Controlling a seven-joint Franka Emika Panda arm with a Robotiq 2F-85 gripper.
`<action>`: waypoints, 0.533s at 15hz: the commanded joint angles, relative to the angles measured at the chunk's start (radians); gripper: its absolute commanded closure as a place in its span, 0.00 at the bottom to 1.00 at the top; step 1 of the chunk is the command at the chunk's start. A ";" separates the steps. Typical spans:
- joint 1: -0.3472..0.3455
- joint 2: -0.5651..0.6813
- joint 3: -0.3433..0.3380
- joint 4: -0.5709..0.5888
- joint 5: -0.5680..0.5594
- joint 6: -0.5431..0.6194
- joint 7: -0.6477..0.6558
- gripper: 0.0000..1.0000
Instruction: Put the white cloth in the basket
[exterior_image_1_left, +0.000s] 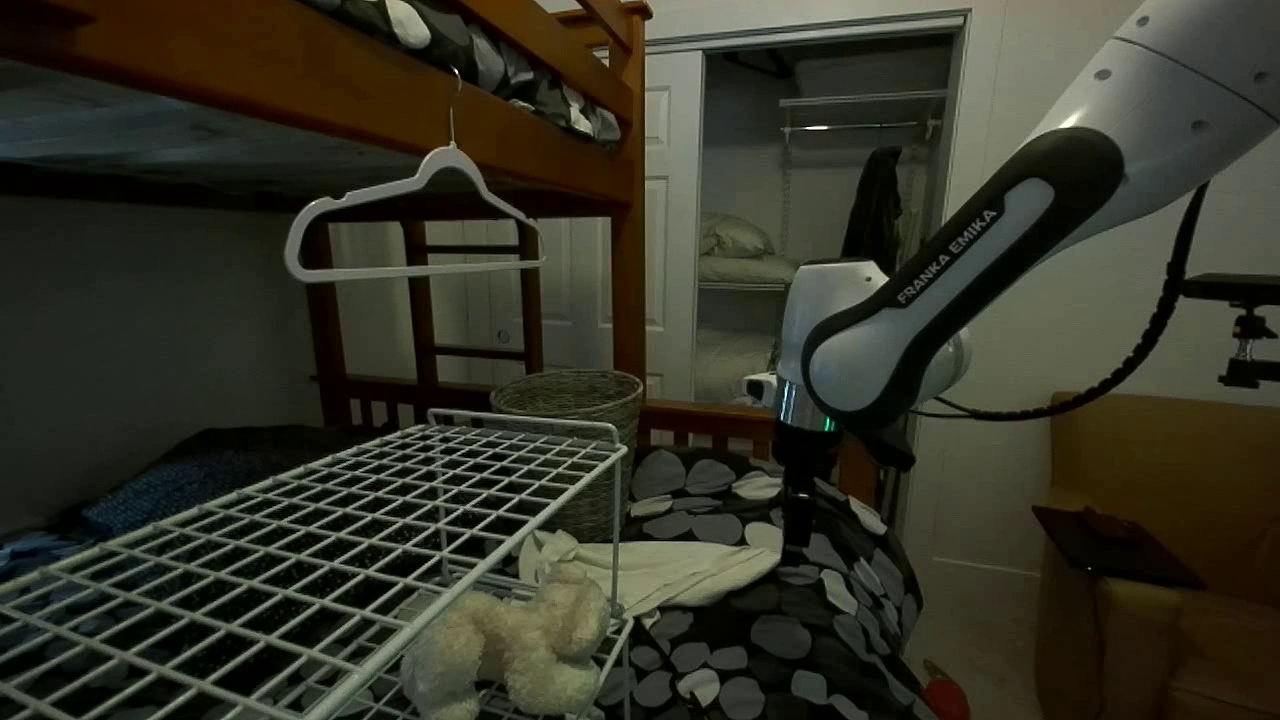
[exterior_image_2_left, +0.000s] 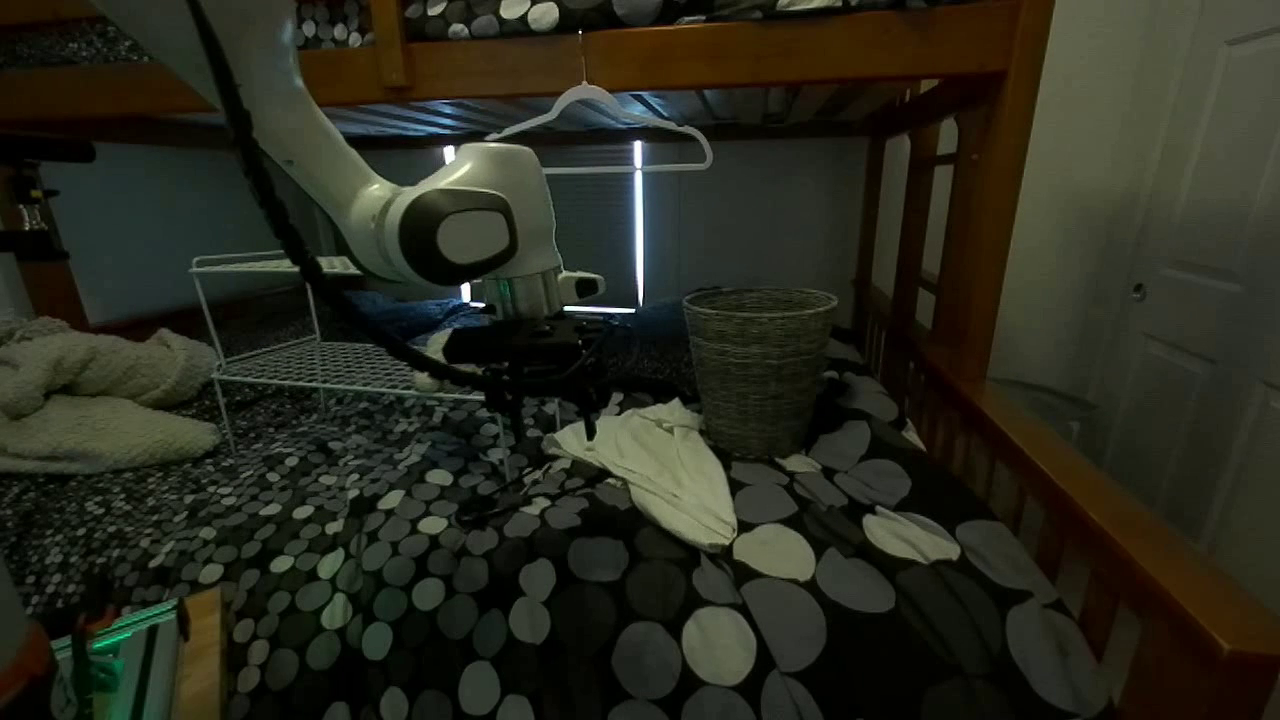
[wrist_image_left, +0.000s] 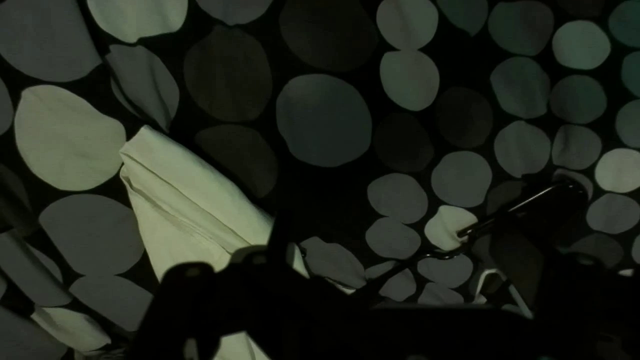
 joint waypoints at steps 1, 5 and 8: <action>-0.018 -0.001 0.019 0.004 0.002 -0.004 0.000 0.00; -0.009 0.027 0.019 0.027 0.051 0.005 -0.041 0.00; -0.014 0.104 0.032 0.098 0.044 0.032 -0.033 0.00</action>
